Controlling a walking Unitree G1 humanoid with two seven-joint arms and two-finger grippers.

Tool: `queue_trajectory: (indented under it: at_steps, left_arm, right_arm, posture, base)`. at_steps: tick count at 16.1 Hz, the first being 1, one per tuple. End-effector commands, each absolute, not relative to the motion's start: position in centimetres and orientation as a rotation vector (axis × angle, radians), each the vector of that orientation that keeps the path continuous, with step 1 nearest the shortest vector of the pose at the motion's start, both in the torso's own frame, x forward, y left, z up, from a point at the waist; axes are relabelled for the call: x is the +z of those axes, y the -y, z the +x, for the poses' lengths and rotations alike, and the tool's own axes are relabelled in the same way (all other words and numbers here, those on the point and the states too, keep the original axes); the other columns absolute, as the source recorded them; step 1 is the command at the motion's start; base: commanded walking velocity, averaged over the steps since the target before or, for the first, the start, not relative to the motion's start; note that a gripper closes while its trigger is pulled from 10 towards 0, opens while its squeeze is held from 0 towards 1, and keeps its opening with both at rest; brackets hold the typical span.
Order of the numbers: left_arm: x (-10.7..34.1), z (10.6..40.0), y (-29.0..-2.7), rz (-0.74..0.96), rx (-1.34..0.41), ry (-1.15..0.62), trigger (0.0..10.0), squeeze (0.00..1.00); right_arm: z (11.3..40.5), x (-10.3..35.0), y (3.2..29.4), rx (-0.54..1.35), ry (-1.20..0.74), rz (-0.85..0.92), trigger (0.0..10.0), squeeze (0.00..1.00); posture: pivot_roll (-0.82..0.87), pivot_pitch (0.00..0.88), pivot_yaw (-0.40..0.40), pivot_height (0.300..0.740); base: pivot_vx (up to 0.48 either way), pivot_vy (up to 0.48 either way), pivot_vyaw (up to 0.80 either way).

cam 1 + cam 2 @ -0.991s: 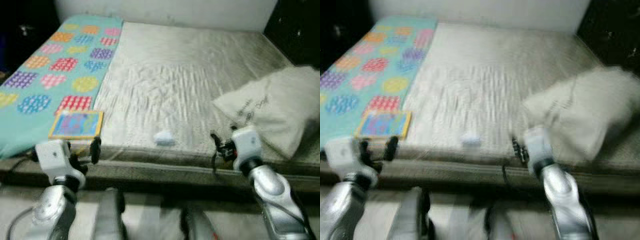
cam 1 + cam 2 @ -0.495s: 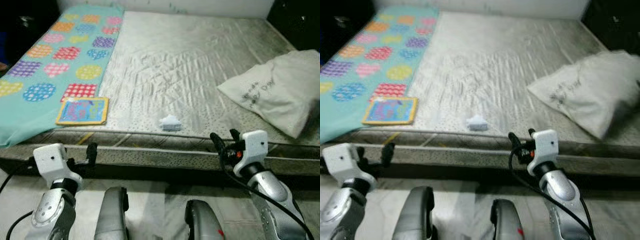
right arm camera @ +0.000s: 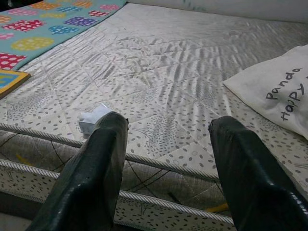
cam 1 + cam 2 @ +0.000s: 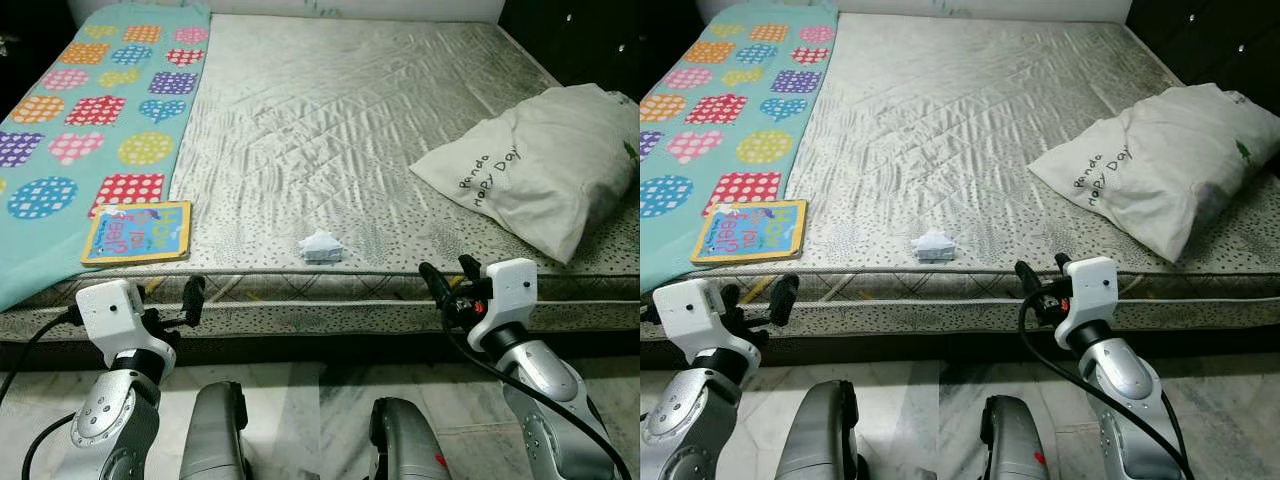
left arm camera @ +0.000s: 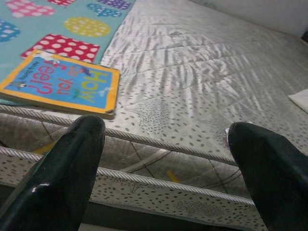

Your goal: Clean up the room

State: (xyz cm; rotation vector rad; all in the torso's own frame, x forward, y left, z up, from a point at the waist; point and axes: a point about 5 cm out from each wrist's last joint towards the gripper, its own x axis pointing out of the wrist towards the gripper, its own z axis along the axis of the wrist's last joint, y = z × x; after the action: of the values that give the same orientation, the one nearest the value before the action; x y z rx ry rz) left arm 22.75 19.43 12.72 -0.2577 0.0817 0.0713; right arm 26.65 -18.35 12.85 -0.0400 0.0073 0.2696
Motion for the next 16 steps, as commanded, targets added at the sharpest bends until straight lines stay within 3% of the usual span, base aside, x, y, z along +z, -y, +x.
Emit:
queue_trajectory:
  at_steps: [1,6,9,16]
  left_arm:
    - [12.92,22.73,-19.48,-0.257,0.068,-0.074,10.0,0.00]
    - [12.93,22.83,-19.28,-0.260,0.051,-0.074,10.0,0.00]
    - [12.94,22.93,-19.15,-0.261,0.042,-0.075,10.0,0.00]
    - [12.83,22.96,-18.98,-0.263,0.033,-0.079,10.0,0.00]
  right_arm:
    - [26.66,13.21,18.42,0.278,0.008,-0.050,10.0,0.00]
    - [26.58,13.20,18.36,0.289,0.014,-0.048,10.0,0.00]
    - [26.55,13.15,18.32,0.295,0.015,-0.048,10.0,0.00]
    - [26.73,13.10,18.21,0.313,0.018,-0.051,10.0,0.00]
  posture:
    - [-0.05,0.135,-0.049,0.579]
    - [-0.06,0.133,-0.047,0.575]
    - [-0.05,0.132,-0.048,0.537]
    - [-0.05,0.122,-0.052,0.527]
  base:
    - [0.262,0.000,0.00]
    - [0.168,0.000,0.00]
    - [0.271,0.000,0.00]
    - [0.291,0.000,0.00]
